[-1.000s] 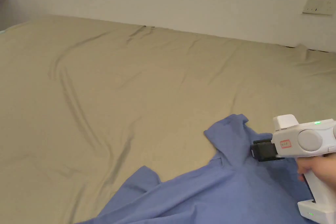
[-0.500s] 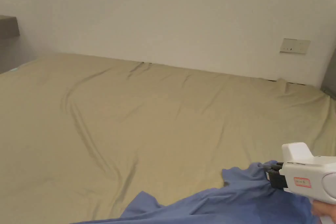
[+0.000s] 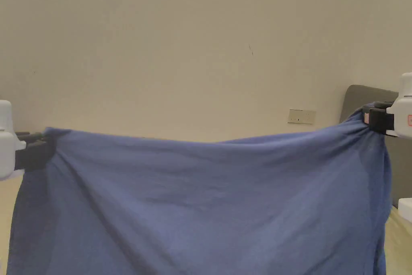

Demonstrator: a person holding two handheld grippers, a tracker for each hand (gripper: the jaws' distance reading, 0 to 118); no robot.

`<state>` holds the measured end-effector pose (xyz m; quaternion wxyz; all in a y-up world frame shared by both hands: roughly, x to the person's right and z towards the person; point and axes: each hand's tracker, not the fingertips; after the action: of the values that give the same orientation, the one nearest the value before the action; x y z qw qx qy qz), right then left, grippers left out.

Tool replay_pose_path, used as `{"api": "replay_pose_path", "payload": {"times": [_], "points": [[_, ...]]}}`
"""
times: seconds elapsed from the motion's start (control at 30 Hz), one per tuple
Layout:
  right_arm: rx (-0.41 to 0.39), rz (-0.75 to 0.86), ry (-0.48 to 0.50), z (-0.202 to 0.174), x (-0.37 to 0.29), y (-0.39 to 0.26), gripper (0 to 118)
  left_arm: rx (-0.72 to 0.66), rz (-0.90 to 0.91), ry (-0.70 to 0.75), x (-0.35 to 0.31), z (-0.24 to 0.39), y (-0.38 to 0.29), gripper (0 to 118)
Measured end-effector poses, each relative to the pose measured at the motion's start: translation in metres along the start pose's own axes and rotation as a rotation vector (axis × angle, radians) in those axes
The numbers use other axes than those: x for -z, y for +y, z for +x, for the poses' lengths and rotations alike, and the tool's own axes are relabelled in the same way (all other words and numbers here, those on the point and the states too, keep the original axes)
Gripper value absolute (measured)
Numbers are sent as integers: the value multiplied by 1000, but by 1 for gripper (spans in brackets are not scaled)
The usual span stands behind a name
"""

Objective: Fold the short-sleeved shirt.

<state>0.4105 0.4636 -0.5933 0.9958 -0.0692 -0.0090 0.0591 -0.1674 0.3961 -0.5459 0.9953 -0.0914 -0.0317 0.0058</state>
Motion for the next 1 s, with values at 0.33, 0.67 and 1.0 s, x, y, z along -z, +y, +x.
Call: {"api": "replay_pose_path", "payload": {"times": [0.33, 0.67, 1.0], "points": [[55, 123, -55, 12, 80, 84, 7, 54, 121, 58, 97, 6, 122, 6], [157, 239, -81, 9, 206, 172, 7, 95, 169, 188, 234, 10, 184, 6], [88, 347, -146, -1, 280, 182, 7, 101, 206, 186, 325, 17, 169, 6]]}}
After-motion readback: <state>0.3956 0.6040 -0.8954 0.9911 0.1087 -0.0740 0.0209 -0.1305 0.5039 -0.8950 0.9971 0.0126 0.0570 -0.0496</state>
